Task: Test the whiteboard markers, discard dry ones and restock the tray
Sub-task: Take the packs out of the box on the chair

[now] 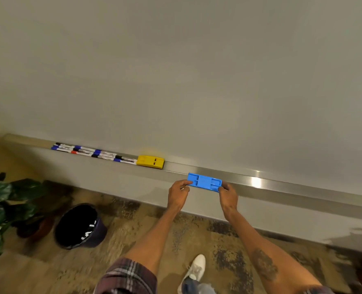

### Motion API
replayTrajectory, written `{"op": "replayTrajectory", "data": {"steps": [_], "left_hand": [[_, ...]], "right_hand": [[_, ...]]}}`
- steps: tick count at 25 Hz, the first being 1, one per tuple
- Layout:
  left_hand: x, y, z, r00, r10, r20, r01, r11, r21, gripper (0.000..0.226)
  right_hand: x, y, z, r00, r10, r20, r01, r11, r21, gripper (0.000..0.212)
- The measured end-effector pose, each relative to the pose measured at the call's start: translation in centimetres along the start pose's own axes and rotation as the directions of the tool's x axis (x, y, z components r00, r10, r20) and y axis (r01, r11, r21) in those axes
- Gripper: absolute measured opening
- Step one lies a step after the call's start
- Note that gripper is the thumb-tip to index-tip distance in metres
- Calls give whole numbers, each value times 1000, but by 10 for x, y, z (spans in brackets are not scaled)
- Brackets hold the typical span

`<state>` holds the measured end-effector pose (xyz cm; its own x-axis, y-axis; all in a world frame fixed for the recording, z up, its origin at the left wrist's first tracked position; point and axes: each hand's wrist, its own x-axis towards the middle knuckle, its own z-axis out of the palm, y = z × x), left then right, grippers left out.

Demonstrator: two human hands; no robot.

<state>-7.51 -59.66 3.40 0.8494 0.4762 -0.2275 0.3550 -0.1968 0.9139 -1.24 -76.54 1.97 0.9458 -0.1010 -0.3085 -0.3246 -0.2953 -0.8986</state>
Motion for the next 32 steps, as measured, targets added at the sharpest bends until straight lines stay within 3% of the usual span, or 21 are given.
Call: {"op": "replayTrajectory", "data": {"steps": [7, 16, 32], "left_hand": [[62, -6, -29, 1000, 2, -18, -2, 999, 48, 31], [140, -20, -60, 994, -107, 31, 101, 981, 164, 26], [176, -38, -62, 989, -140, 40, 125, 958, 259, 25]], "right_hand": [[40, -29, 63, 997, -51, 53, 50, 999, 19, 29], [79, -51, 132, 992, -4, 128, 10, 999, -45, 27], [106, -30, 165, 977, 18, 212, 19, 985, -174, 26]]}}
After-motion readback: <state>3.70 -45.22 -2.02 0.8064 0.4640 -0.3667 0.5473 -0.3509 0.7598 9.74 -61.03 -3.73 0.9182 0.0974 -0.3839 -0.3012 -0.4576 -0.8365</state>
